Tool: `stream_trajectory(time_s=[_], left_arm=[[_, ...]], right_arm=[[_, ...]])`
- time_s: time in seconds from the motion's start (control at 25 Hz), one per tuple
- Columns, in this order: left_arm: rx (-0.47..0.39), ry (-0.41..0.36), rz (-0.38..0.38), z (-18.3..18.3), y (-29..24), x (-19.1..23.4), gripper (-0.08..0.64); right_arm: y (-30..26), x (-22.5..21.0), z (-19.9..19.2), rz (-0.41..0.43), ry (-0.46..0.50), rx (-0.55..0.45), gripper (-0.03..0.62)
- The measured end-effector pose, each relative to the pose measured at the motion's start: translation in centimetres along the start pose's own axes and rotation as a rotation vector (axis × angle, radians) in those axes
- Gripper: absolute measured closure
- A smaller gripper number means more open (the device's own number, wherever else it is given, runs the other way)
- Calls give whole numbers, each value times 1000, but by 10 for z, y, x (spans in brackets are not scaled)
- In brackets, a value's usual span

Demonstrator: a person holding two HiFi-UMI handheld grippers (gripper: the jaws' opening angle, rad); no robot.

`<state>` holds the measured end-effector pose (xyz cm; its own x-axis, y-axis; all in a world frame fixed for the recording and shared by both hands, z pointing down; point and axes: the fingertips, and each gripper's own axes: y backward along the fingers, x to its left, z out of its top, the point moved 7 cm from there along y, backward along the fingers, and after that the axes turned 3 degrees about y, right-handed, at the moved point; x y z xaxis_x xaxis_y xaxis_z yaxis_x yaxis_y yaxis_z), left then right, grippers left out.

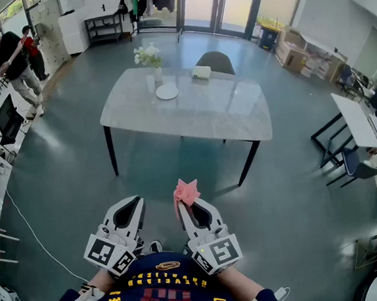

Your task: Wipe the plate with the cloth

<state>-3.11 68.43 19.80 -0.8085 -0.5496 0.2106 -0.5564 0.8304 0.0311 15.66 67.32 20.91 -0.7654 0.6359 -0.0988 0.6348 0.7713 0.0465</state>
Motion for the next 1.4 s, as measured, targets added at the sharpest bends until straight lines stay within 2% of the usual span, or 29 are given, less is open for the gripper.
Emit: stream_trajectory(time_s=[0.4,0.6,0.88,1.0,1.2,1.4], left_arm=[[15,-15,9,-8,-15,-9,556],[31,-13,25,-16,-14,-3,556],[88,18,84,-35,-12,-7,557],[92,28,103,-34,-28,-2,556],[107,53,88,-31,-67,28,556],[107,93,36,-27,-105,88,556]], right_arm=[[4,-16,-8,18,-16,-3,552],[-3,-16,-20,45,-69,-13,552],[-5,-24,-38,96,-127,56,551],[-14,-41,-37,99,-131,68,551],[-54,-63,-39,97,-134,109,552],[-112,-82,-43,40,-119,140,552]])
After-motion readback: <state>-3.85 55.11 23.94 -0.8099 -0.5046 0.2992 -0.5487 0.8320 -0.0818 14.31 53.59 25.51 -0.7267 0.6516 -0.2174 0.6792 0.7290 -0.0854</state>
